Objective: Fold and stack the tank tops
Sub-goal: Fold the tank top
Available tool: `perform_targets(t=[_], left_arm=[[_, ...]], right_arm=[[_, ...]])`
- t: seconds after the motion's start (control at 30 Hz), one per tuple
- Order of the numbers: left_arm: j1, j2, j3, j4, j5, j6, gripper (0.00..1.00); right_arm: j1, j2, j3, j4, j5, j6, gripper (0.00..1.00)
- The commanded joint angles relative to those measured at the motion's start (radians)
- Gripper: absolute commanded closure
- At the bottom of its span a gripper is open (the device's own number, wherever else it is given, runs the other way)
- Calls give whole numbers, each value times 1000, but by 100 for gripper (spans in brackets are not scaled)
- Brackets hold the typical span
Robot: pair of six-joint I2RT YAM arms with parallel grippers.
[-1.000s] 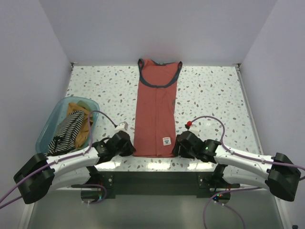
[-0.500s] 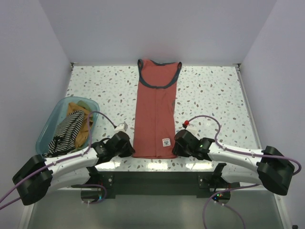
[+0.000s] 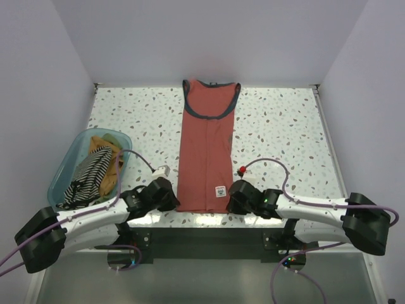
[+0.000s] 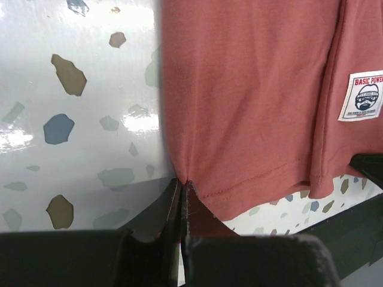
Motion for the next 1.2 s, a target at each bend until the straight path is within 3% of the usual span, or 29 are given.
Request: perform_targets(t=[0.0, 0.03, 0.07, 0.13, 0.27, 0.37, 0.57, 0.73, 0.83, 0.9, 1.17], left_arm=[[-34, 11, -46, -127, 40, -27, 100], [-40, 6, -46, -133, 44, -30, 100], [-46, -8, -48, -139, 45, -39, 100], [-65, -23, -43, -162, 53, -47, 100], [-103, -86, -16, -225, 59, -67, 100], [-138, -127, -2, -268, 65, -103, 100], [-287, -149, 62, -343, 36, -205, 100], [-292, -154, 190, -452, -79, -199, 100], [-264, -97, 291, -478, -163, -134, 100], [-185, -16, 354, -472, -165, -79, 100], [79, 185, 487, -275, -165, 139, 100]], right_arm=[[64, 28, -29, -33, 19, 45, 80], [71, 22, -27, -64, 25, 52, 83], [77, 11, -27, -84, 30, 60, 94], [88, -29, -24, -158, 39, 60, 100], [100, -191, 1, -283, 50, 59, 100], [139, -227, 22, -334, 37, 78, 100], [324, -144, 92, -326, 71, 170, 100], [334, -120, 238, -427, 163, 131, 100], [221, -104, 322, -458, 174, 47, 100], [98, -92, 341, -426, 124, -61, 100], [-163, 115, 488, -273, 56, -329, 100]])
